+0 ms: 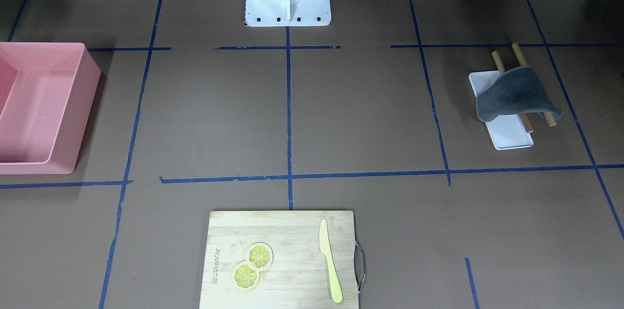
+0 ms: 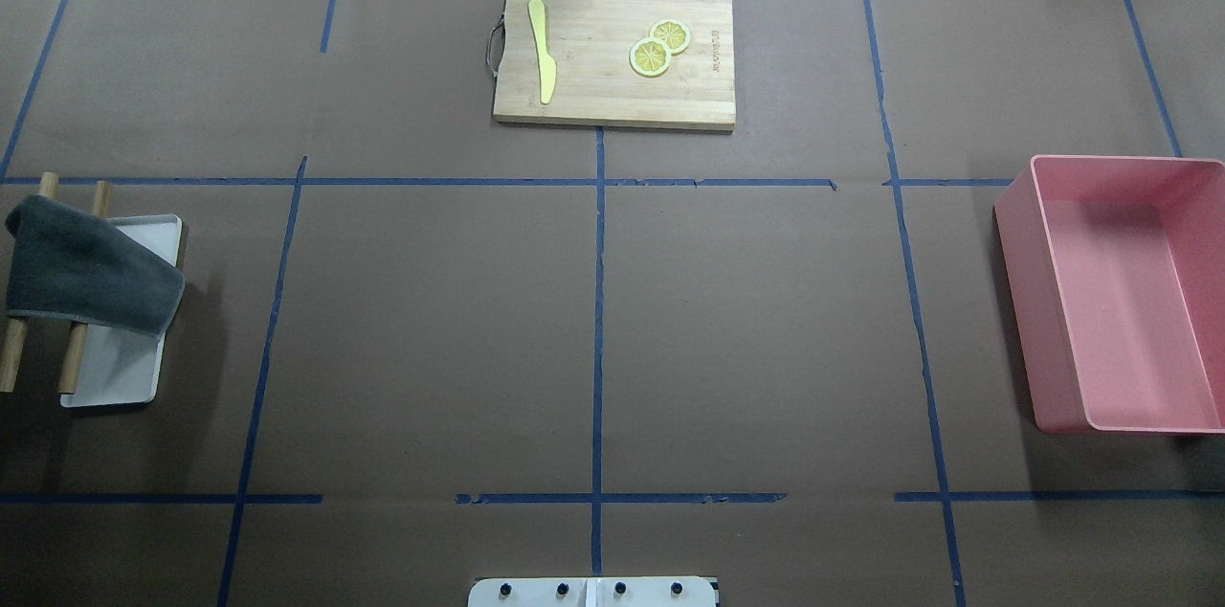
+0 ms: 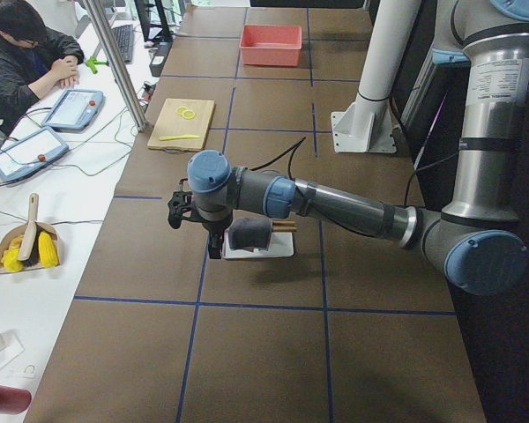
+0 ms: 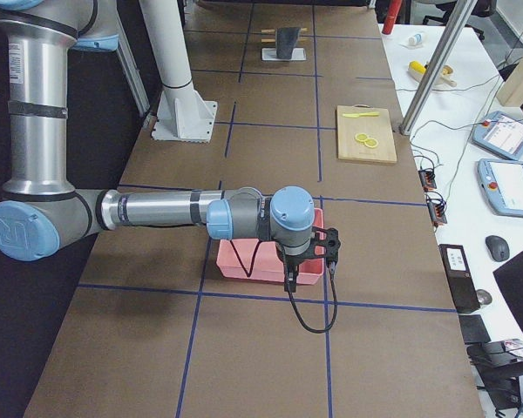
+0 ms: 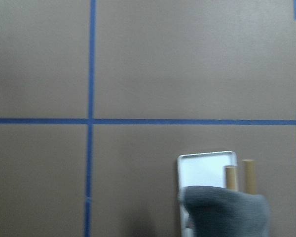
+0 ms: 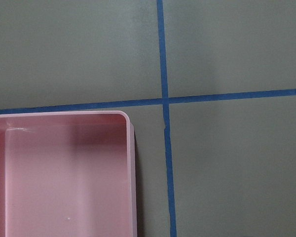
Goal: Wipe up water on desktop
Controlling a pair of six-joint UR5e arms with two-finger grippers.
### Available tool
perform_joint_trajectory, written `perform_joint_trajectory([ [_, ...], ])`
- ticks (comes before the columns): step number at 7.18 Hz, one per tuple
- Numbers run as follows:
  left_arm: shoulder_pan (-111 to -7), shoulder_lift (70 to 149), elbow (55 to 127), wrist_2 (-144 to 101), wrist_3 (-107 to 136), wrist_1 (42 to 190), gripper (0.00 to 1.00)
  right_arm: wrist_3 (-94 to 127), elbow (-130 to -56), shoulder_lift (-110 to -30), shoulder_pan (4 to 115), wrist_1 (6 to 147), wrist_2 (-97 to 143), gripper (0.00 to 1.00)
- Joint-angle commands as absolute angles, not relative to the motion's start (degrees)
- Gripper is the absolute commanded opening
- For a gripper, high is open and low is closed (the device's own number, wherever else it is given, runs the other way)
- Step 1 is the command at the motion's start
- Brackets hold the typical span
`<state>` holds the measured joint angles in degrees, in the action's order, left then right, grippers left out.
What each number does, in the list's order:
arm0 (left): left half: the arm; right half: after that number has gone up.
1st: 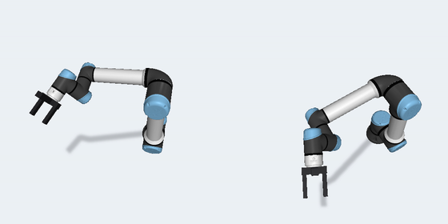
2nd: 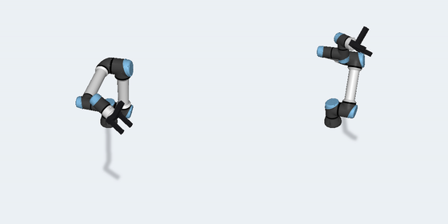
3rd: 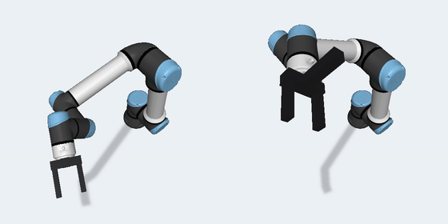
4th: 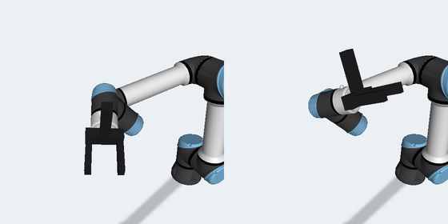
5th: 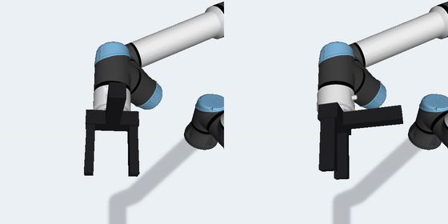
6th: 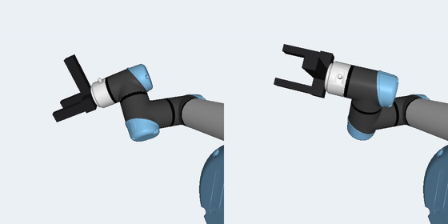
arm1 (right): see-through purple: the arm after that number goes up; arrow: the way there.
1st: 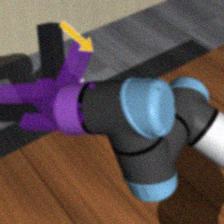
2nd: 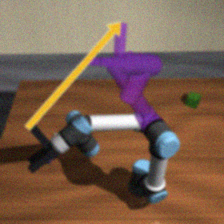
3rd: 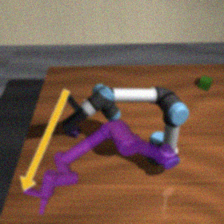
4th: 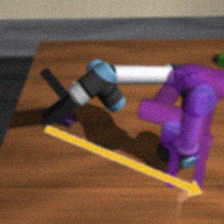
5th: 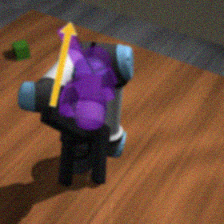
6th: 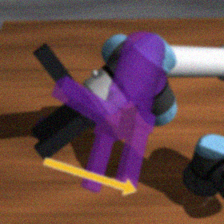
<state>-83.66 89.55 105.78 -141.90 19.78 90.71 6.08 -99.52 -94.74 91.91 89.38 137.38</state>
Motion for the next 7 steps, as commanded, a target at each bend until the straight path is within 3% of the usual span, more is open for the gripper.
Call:
perform_joint_trajectory([
  [1, -79.3, 85.7, 106.3, -141.0, 30.8, 102.2, 1.0, 6.2, -98.6, -94.7, 91.8, 87.7, 137.5, 1.0],
  [3, -73.3, 83.4, 104.8, -136.9, 41.6, 113.8, 0.99, 6.2, -98.4, -94.7, 91.8, 87.7, 138.2, 1.0],
  [7, -67.5, 83.8, 104.1, -136.3, 44.3, 115.9, 0.99, 6.2, -98.4, -94.7, 91.8, 87.7, 138.3, 1.0],
])
